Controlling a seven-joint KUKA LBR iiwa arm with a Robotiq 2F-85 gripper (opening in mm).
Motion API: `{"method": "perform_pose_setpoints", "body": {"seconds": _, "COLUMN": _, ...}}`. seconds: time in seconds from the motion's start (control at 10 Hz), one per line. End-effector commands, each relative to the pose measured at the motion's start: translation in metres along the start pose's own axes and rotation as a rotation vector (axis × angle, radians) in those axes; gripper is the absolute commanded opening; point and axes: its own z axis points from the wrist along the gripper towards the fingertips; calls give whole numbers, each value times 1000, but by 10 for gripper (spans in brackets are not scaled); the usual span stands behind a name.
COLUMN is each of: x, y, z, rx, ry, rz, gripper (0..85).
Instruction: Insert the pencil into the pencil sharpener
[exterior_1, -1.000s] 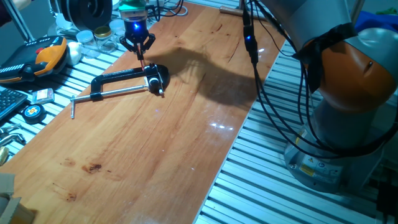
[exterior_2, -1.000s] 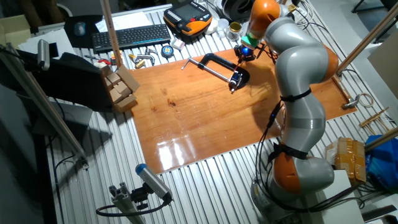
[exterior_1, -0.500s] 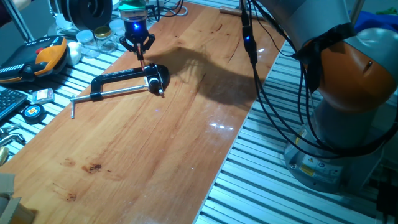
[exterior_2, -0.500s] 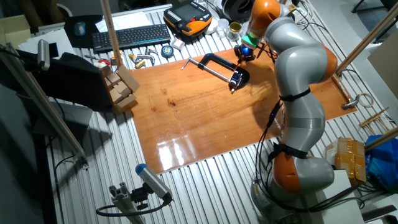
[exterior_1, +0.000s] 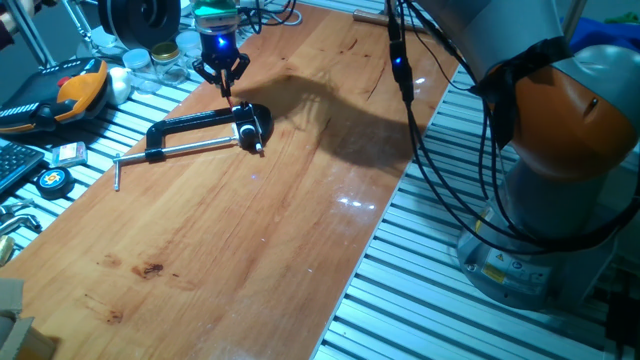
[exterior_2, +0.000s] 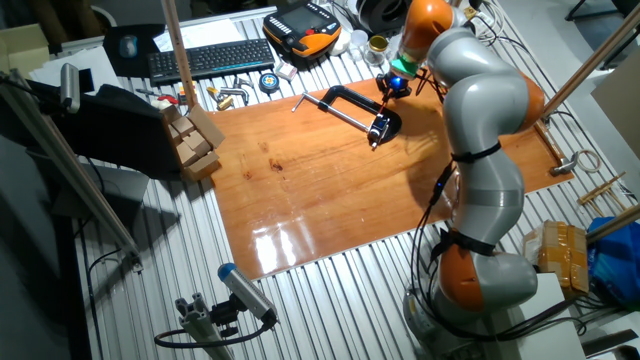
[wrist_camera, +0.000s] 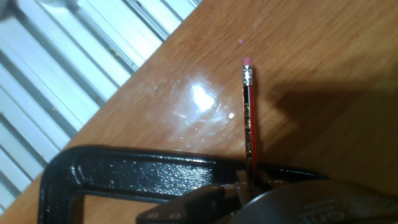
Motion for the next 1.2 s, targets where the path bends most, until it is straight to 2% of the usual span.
{"method": "perform_pose_setpoints", "body": {"seconds": 0.0, "x": 0, "y": 0, "z": 0, "rx": 6, "ry": -6, "rz": 23, "gripper": 0}}
{"method": "perform_pose_setpoints", "body": {"seconds": 0.1, "x": 0, "y": 0, "z": 0, "rx": 13, "ry": 1, "rz": 32, "gripper": 0}}
{"method": "perform_pose_setpoints", "body": {"seconds": 0.3, "x": 0, "y": 0, "z": 0, "rx": 32, "ry": -25, "rz": 12, "gripper": 0}}
{"method": "perform_pose_setpoints", "body": {"seconds": 0.5, "x": 0, "y": 0, "z": 0, "rx": 38, "ry": -15, "rz": 4, "gripper": 0}}
{"method": "perform_pose_setpoints", "body": {"seconds": 0.7, "x": -3, "y": -2, "z": 1, "rx": 43, "ry": -27, "rz": 10, "gripper": 0}}
{"method": "perform_pose_setpoints", "body": {"seconds": 0.9, "x": -8, "y": -8, "z": 1, "rx": 38, "ry": -11, "rz": 27, "gripper": 0}}
{"method": "perform_pose_setpoints", "body": {"seconds": 1.1, "x": -9, "y": -14, "z": -1, "rx": 53, "ry": -11, "rz": 31, "gripper": 0}}
